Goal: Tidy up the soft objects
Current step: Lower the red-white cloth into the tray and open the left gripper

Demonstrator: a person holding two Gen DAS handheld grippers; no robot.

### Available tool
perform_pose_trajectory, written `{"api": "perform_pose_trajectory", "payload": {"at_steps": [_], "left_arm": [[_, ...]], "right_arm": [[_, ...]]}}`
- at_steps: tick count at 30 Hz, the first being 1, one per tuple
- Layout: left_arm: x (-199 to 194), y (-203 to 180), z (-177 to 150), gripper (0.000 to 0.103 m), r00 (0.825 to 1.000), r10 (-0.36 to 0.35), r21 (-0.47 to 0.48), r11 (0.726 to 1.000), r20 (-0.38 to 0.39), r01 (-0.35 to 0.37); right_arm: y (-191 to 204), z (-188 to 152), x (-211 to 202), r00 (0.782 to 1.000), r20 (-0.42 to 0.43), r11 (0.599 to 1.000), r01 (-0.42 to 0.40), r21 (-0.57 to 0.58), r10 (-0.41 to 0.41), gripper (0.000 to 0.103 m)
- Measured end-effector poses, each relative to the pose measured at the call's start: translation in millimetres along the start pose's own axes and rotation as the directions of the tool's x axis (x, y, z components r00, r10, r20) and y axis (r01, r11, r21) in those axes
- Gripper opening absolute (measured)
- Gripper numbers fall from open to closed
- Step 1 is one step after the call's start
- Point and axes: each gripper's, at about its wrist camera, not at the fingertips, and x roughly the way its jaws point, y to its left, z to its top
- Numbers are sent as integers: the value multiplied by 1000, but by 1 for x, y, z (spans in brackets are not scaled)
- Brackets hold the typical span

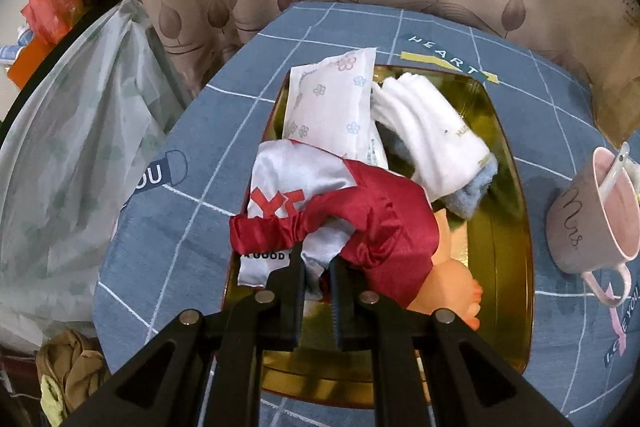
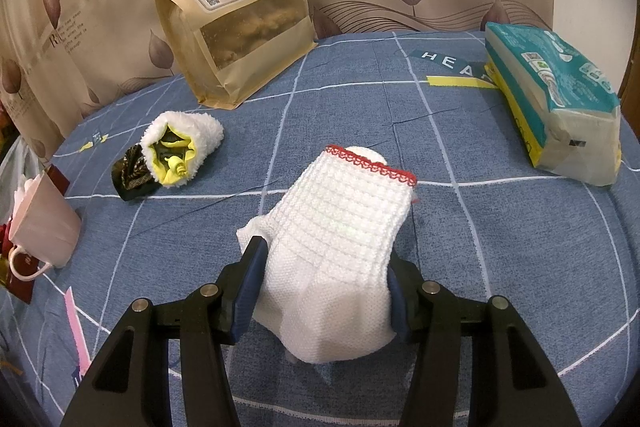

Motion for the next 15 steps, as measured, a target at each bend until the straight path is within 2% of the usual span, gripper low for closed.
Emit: {"api": "perform_pose_trajectory", "payload": {"at_steps": [3, 5, 6, 9, 11, 15], "left_arm": [[-1, 0, 0, 16, 1000, 3, -5, 1000, 5, -3], [-2, 0, 0, 37, 1000, -3, 1, 1000, 4, 3], [-3, -1, 0, 41, 1000, 8, 5, 1000, 8, -8], [-10, 1, 0, 47, 1000, -10, 7, 1000, 23, 10], [-15, 2, -1, 55, 999, -32, 2, 999, 31, 32], [-32, 5, -2, 56, 996, -38, 0, 999, 76, 38]], "right_arm": [[-2, 0, 0, 1000, -1, 1000, 4, -5, -4, 52], [-5, 1, 0, 1000, -1, 1000, 6, -7, -6, 52], [-5, 1, 0, 1000, -2, 1000, 7, -9, -7, 52], [-4, 0, -1, 1000, -2, 1000, 13, -16, -13, 52], [-4, 0, -2, 1000, -3, 1000, 18, -20, -18, 52], [-9, 0, -3, 1000, -5, 999, 31, -31, -31, 52]]}}
